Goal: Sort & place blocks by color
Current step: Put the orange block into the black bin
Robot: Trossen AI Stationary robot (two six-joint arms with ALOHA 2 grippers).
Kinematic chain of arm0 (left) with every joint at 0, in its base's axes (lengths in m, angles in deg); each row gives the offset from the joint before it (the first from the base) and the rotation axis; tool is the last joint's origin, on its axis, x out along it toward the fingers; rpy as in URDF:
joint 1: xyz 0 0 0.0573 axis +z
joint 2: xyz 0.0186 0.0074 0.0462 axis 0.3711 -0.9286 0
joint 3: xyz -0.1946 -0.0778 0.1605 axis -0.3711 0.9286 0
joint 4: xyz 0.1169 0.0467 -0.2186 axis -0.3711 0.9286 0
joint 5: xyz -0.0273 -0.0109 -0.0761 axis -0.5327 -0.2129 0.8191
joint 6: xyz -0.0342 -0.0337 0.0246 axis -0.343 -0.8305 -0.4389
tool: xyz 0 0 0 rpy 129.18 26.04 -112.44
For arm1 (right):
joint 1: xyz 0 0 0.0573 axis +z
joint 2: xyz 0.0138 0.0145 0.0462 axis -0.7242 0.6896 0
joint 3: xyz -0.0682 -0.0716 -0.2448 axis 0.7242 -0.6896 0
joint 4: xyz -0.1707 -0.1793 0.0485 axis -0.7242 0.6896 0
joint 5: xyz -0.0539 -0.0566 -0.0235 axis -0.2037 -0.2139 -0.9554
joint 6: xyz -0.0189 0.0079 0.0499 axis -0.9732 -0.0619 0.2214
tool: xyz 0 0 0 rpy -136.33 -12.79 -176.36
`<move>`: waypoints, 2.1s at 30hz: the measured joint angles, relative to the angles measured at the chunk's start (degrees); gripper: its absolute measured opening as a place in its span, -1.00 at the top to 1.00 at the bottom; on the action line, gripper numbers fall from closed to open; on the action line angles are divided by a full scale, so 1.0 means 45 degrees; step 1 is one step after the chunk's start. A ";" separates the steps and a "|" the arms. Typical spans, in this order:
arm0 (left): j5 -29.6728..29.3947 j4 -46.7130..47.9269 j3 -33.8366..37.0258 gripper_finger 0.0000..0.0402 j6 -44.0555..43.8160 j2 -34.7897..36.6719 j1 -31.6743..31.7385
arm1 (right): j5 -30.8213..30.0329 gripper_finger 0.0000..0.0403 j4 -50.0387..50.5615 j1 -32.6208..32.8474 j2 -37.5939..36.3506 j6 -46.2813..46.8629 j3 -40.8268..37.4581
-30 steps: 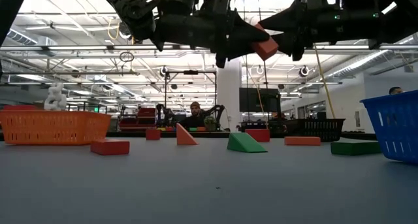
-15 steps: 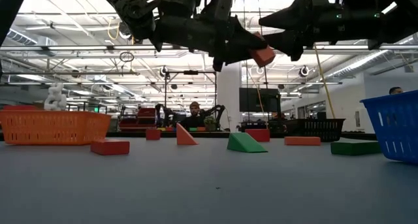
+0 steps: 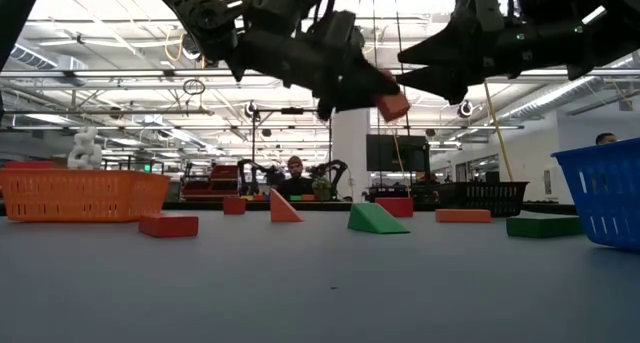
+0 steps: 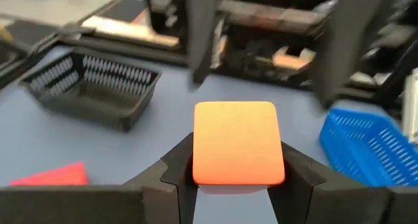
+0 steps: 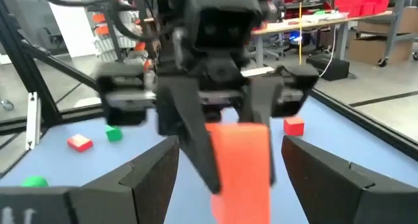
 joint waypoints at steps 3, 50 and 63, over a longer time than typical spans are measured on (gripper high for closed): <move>0.0300 -0.0343 0.0000 0.29 0.0322 0.0005 -0.0176 | -0.0012 -0.32 0.0070 -0.0010 0.0001 -0.0024 0.0000; 0.0145 -0.0196 0.0015 0.29 0.0817 0.0000 -0.0476 | 0.0767 0.31 -0.2522 -0.0005 0.1497 -0.0012 -0.0001; 0.0204 -0.0053 0.0051 0.29 0.0888 -0.0015 -0.0471 | 0.0777 0.35 -0.3051 -0.0005 0.2389 -0.0027 -0.0005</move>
